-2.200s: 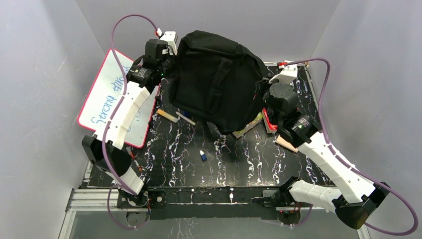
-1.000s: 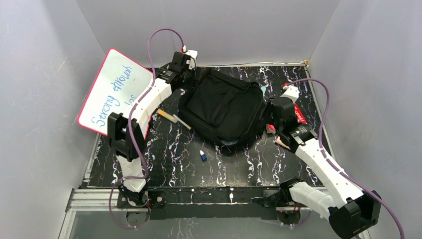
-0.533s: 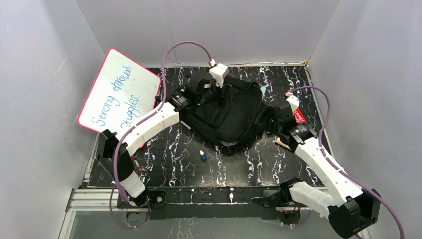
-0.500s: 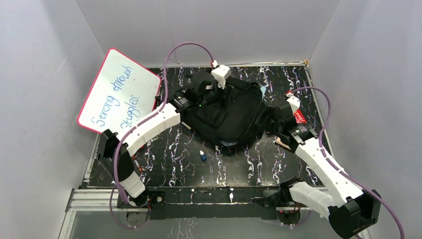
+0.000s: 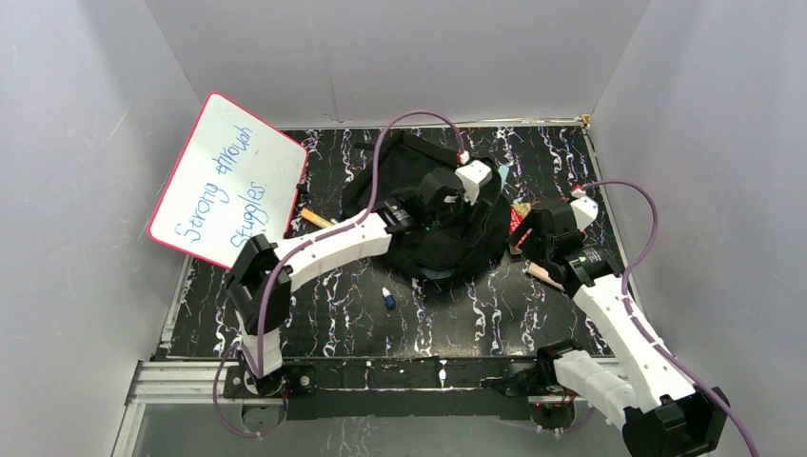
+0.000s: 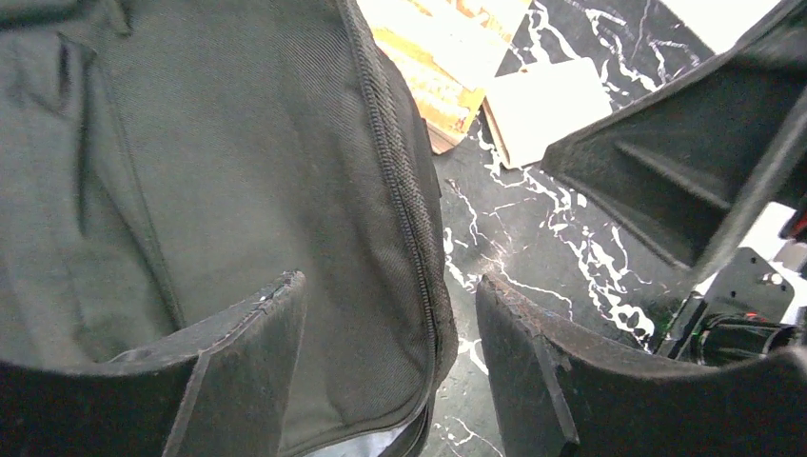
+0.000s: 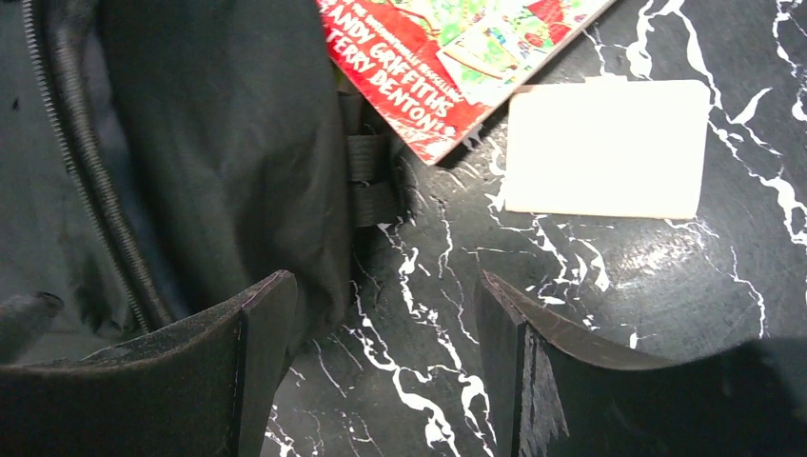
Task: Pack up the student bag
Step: Pick up the book from the center of the board.
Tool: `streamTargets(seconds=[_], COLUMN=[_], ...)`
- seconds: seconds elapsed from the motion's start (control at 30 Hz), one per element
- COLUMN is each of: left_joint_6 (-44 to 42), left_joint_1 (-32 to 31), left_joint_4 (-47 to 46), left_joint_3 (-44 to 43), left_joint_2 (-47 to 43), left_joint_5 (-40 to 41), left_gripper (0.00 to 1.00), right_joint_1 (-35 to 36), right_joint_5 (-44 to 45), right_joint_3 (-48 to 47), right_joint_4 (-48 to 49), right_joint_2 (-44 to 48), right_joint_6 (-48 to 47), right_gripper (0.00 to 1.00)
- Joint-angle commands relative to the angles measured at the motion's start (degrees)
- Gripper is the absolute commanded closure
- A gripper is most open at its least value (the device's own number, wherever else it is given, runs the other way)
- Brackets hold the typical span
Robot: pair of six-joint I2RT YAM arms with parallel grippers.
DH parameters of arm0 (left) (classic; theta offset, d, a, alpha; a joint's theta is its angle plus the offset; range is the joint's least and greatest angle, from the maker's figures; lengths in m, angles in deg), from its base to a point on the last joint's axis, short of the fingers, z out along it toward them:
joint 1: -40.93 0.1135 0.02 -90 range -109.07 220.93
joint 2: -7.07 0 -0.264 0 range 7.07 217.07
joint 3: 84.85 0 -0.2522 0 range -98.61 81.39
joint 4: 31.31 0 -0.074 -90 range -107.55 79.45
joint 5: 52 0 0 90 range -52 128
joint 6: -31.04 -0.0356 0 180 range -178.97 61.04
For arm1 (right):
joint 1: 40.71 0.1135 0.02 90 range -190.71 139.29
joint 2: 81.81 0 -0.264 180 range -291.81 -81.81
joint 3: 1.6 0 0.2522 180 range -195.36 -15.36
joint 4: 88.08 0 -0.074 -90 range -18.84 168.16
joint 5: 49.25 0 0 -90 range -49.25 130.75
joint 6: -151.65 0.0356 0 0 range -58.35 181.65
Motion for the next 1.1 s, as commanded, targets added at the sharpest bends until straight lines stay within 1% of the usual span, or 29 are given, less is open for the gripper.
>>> streamTargets(seconds=[0.0,0.07,0.13,0.27,0.37,0.43,0.53,0.6,0.67,0.97,1.07], left_joint_6=[-1.4,-1.8,-2.1,-2.1,-2.5,-3.0,-4.0,-4.8,-5.7,-10.8,-12.8], left_joint_1=[-1.7,-2.2,-2.3,-2.3,-2.3,-2.3,-2.3,-2.2,-1.7,2.9,5.2], left_joint_4=[-0.8,-0.7,-0.5,0.3,1.7,2.4,2.8,3.7,5.2,11.1,11.8], left_joint_3=[-3.4,-4.0,-4.4,-5.7,-7.2,-8.0,-8.7,-9.9,-11.8,-22.0,-24.6], left_joint_2=[1.8,3.0,4.1,5.7,6.8,7.2,7.2,7.3,7.7,7.3,6.4], left_joint_5=[3.6,4.5,5.0,6.4,8.4,9.5,11.9,13.5,14.5,18.3,18.8], left_gripper=[0.36,0.37,0.39,0.48,0.62,0.73,0.88,0.94,0.99,1.0,1.0], right_joint_1=[-3.4,-4.7,-5.4,-5.6,-5.6,-5.6,-5.5,-5.6,-5.6,-5.6,-5.6], right_joint_5=[-2.4,-4.3,-5.6,-7.6,-7.4,-7.5,-7.2,-7.2,-7.4,-7.9,-7.0], right_joint_3=[1.0,1.7,2.3,3.0,3.0,3.1,3.4,3.7,4.1,6.2,6.6], right_joint_4=[0.0,0.3,0.7,1.6,1.1,1.3,1.7,2.2,2.7,4.6,4.8], right_joint_2=[1.9,2.2,2.6,2.7,2.7,3.1,4.0,4.4,4.6,3.2,2.5], right_joint_6=[0.7,0.6,0.5,-0.2,-0.2,-0.5,-0.9,-1.1,-1.2,-0.5,1.9], right_gripper=[0.23,0.23,0.24,0.25,0.25,0.24,0.24,0.24,0.24,0.24,0.24])
